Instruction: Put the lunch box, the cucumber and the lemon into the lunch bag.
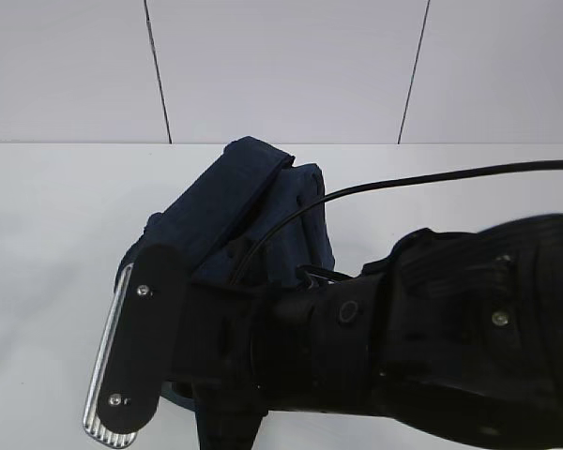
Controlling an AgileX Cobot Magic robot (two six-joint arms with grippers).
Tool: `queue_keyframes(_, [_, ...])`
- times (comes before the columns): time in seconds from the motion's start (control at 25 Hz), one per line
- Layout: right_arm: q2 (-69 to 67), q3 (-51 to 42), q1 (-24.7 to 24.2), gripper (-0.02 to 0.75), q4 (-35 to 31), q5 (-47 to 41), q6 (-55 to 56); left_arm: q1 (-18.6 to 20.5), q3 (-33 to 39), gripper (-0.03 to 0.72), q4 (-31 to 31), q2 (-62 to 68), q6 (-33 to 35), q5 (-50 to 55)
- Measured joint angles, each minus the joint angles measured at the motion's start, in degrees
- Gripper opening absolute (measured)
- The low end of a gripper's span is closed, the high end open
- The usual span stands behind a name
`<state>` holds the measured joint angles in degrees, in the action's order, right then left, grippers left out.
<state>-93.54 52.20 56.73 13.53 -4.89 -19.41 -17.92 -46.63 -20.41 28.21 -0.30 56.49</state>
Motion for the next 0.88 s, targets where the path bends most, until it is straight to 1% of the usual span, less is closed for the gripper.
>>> queue_keyframes(0.08, [0.0,0.0,0.0,0.02,1.4,-0.1,0.4,0.0,0.0,0.424,0.0,0.0,0.0,0.0])
queue_keyframes(0.24, [0.0,0.0,0.0,0.02,7.4,-0.2,2.9,0.0,0.0,0.408,0.0,0.0,0.0,0.0])
queue_keyframes(0.44, [0.0,0.5,0.0,0.02,22.1,-0.7,16.6,0.0,0.0,0.405,0.0,0.0,0.0,0.0])
queue_keyframes(0.56, [0.0,1.7,0.0,0.02,28.2,-0.8,22.6,0.0,0.0,0.405,0.0,0.0,0.0,0.0])
queue_keyframes(0.88, [0.0,4.3,0.0,0.02,31.8,-4.8,24.9,0.0,0.0,0.405,0.0,0.0,0.0,0.0])
